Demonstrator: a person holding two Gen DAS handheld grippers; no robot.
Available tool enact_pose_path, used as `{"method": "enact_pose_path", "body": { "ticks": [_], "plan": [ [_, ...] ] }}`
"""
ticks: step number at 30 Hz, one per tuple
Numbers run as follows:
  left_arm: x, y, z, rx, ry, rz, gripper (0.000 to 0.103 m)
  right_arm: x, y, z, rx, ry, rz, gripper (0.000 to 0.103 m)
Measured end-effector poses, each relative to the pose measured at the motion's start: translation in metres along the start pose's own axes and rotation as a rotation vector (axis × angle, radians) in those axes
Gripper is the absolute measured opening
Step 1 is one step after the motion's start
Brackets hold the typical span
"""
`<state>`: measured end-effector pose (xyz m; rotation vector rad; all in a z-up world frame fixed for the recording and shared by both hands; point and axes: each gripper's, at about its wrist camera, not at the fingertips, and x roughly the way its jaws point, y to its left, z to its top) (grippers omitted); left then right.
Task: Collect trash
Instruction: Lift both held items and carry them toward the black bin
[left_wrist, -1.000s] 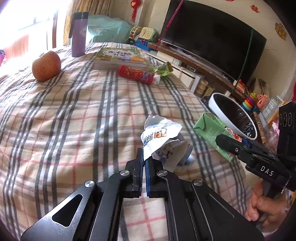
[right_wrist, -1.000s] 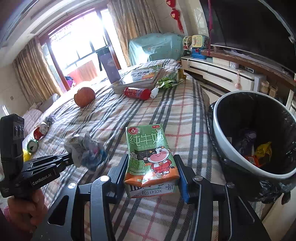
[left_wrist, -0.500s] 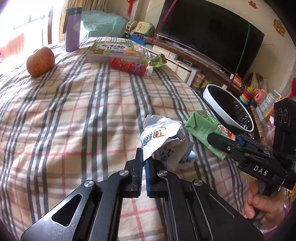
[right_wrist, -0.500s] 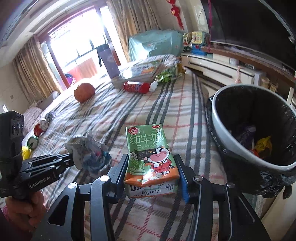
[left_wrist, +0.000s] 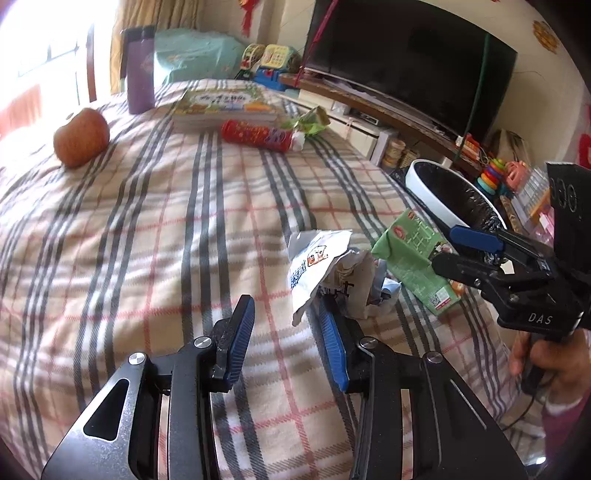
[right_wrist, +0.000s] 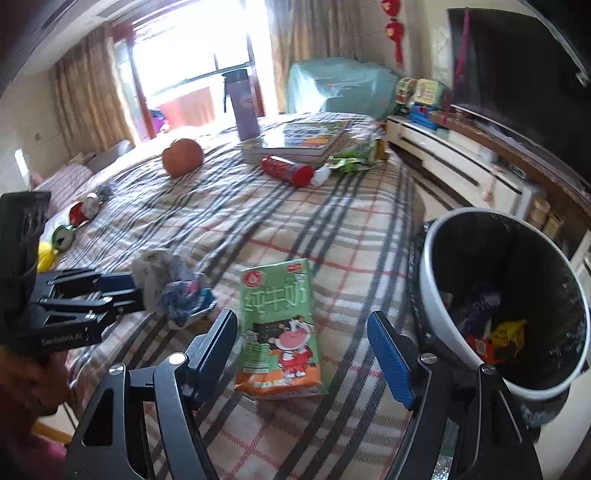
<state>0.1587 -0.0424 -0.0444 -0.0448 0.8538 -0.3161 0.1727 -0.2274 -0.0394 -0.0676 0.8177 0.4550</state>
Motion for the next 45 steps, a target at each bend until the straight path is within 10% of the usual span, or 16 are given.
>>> {"method": "enact_pose_path", "body": {
  "ticks": [9,14,21,25,45],
  "plan": [
    [0.005,-0.002,0.015,0.027,0.006,-0.082,0.044,0.016,-0.002,0.000,0.042,0.029,0.041,0.044],
    [0.013,-0.009,0.018,0.051,0.030,-0.071,0.071,0.012,0.000,-0.003,0.053,0.010,0.001,0.044],
    [0.025,-0.024,0.025,0.042,-0.003,-0.092,0.072,0.000,-0.020,-0.013,0.174,-0.020,-0.009,0.043],
    [0.036,-0.026,0.031,0.014,0.012,-0.158,0.036,-0.004,-0.029,-0.019,0.228,-0.029,0.006,0.043],
    [0.004,-0.050,0.025,0.009,-0.041,-0.119,0.019,-0.029,-0.031,-0.022,0.289,-0.107,0.001,0.043]
  ]
}}
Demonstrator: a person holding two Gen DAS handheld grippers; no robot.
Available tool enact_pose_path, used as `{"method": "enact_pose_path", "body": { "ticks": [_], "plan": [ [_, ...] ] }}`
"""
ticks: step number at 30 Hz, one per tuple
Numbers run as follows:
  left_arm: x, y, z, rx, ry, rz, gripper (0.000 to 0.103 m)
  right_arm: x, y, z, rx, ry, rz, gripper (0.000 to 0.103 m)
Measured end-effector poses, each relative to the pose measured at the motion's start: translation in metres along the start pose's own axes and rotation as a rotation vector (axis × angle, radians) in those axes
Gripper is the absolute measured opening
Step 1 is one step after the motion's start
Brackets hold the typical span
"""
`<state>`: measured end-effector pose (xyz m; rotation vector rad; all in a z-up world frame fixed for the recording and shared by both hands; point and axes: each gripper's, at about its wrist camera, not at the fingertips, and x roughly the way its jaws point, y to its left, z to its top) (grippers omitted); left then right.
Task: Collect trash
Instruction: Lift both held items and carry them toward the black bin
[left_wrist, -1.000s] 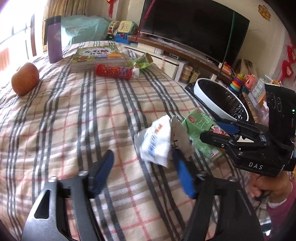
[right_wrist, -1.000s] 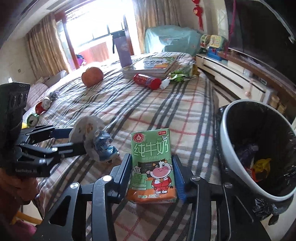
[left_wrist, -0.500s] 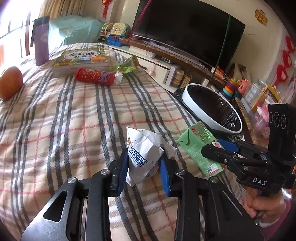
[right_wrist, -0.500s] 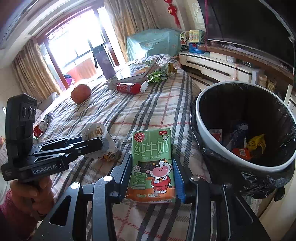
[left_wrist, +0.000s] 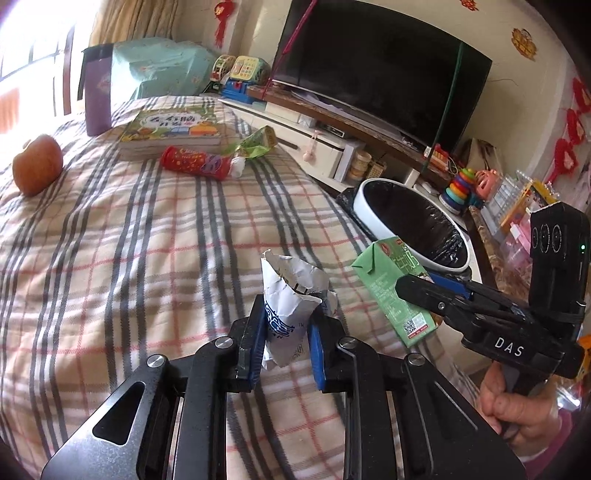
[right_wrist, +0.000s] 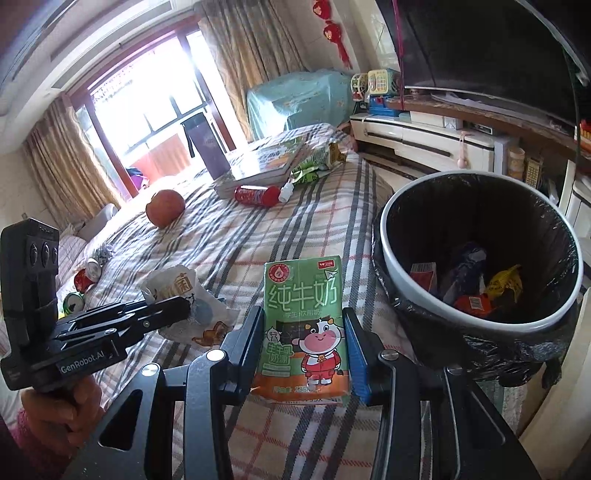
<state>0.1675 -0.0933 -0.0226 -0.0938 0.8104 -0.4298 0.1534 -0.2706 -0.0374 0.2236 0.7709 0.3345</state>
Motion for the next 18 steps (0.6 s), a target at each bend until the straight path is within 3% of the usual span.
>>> {"method": "enact_pose_path", "body": {
  "ticks": [18],
  "plan": [
    [0.017,-0.052,0.017,0.093,0.018,-0.045,0.019,-0.030,-0.038,0.008,0.066,-0.073,-0.057,0.043]
  ]
}}
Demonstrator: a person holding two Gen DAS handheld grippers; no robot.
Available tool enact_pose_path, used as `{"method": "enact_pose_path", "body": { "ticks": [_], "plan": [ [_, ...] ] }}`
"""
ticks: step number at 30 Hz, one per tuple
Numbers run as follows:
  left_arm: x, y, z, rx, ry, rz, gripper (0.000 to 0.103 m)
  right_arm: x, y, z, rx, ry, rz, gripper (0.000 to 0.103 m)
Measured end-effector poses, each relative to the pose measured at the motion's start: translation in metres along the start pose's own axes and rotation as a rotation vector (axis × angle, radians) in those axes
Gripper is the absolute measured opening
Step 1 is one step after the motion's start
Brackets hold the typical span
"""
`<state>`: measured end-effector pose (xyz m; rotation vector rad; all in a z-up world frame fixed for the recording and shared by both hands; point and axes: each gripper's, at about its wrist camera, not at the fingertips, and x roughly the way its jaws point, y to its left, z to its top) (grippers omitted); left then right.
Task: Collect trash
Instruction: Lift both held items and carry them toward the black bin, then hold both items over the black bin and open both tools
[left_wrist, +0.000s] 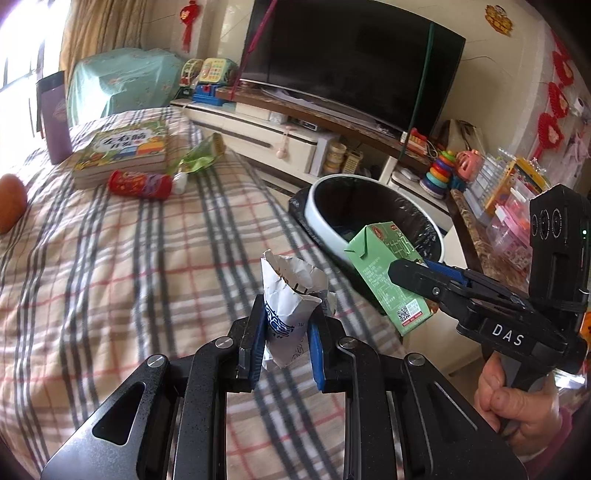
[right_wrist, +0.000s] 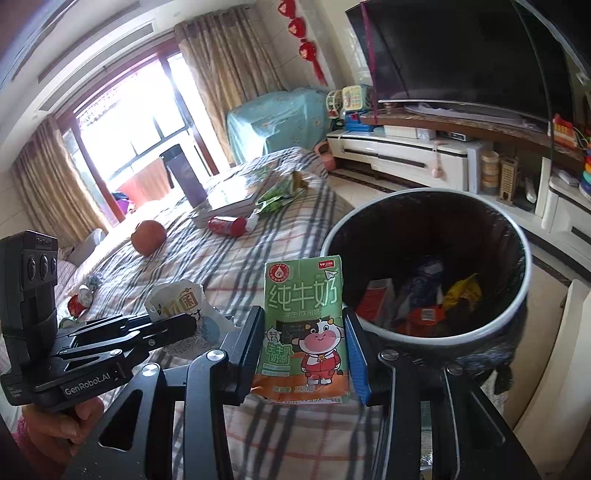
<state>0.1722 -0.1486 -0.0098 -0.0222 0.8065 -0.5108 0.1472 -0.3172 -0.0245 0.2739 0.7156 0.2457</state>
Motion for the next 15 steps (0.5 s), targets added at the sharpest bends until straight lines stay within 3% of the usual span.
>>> {"method": "enact_pose_path", "body": {
  "ticks": [15],
  "plan": [
    [0.012,-0.025,0.017,0.040,0.003,-0.038,0.019,-0.013,-0.028,0.009,0.036,-0.029,-0.048,0.042]
  ]
}}
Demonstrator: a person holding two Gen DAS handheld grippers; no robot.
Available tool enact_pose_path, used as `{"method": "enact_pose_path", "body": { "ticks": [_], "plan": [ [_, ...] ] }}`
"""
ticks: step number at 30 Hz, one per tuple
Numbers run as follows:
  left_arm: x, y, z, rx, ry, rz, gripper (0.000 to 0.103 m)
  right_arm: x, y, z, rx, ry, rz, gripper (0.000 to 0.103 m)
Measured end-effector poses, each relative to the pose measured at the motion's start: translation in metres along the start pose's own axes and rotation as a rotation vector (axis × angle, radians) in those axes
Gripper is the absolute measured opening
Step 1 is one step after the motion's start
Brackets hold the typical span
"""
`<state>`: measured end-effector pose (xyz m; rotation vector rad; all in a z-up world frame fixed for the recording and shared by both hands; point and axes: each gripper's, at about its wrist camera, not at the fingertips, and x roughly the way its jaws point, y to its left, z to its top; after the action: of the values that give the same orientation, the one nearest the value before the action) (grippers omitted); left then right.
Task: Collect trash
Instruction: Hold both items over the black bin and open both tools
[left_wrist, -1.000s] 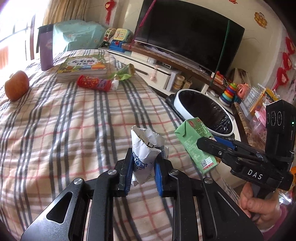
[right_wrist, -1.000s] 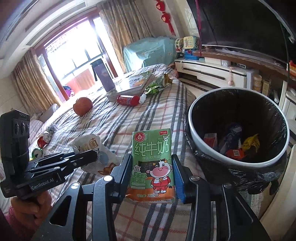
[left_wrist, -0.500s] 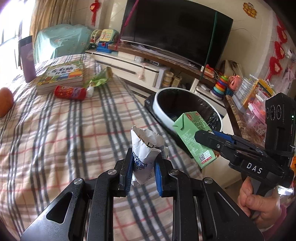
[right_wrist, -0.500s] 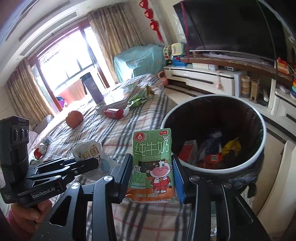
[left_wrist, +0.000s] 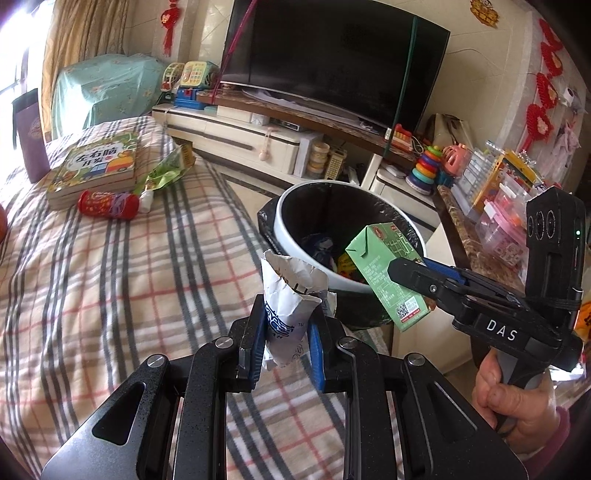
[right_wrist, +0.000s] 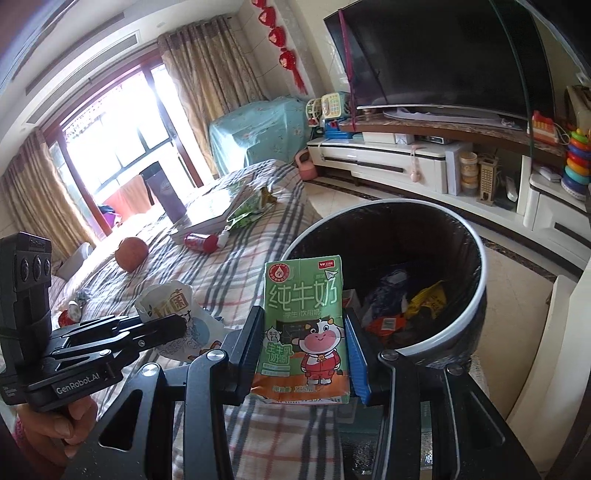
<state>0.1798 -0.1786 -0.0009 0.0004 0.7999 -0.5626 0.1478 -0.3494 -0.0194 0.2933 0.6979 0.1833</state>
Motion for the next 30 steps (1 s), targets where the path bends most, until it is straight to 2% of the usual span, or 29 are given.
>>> {"method": "enact_pose_path", "body": {
  "ticks": [30],
  "plan": [
    [0.016,-0.034,0.029,0.059,-0.009,-0.033,0.019,-0.007,-0.033,0.011,0.040,-0.019,-0.034,0.042]
  ]
}}
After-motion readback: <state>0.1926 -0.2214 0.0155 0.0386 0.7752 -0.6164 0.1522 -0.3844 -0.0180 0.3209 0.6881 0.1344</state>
